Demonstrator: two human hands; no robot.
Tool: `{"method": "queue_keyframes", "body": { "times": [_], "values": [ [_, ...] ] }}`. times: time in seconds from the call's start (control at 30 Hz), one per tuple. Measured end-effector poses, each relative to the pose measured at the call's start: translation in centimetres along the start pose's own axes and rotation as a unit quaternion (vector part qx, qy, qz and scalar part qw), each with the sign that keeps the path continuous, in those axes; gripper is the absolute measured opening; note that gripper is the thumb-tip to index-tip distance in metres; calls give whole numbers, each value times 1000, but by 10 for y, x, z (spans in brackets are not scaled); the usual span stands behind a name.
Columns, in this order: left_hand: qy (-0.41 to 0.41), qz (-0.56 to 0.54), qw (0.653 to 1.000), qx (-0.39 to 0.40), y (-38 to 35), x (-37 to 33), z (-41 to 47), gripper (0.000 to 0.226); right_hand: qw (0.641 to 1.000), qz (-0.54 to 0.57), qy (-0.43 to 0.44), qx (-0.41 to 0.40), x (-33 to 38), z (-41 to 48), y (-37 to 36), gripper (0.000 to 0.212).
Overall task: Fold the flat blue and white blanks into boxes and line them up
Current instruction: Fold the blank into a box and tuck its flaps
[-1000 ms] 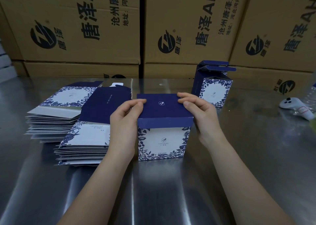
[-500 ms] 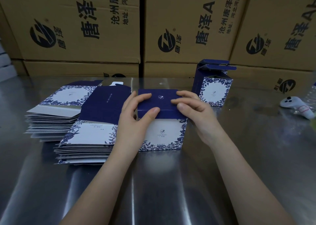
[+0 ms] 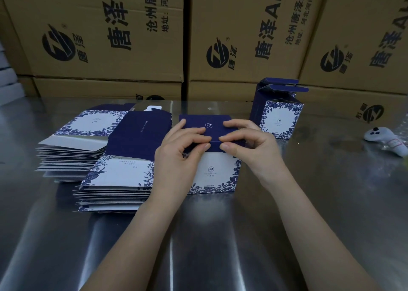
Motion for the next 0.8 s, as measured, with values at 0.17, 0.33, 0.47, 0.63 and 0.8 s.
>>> {"method": "queue_keyframes", "body": {
  "times": [0.17,0.33,0.47,0.63,0.8],
  "values": [
    [4,3,1000,-6,-2,-1,1,12,1000,-4,15,-15,-3,1,-3,23],
    [8,-8,1000,-14,-2,-2,1,21,1000,-12,14,-17,-3,1,-3,22],
    [14,-13,1000,-12,-1,-2,1,29,1000,-17,12,2,-2,0,-2,21],
    [19,-24,999,-20,-5,-2,0,29,999,-36,23,0,0,0,-8,22],
    [31,-41,998,-34,-8,0,2,31,999,-24,25,-28,-1,1,-11,29]
  ]
}}
Point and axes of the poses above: each hand's wrist, its own z-axis towards the middle knuckle, its own y-axis out of the back of the hand, x = y × z, the point moved 1 cm from there along z, towards the middle knuckle, and after that the axes turned 8 degrees about z, right-handed, at the moved point
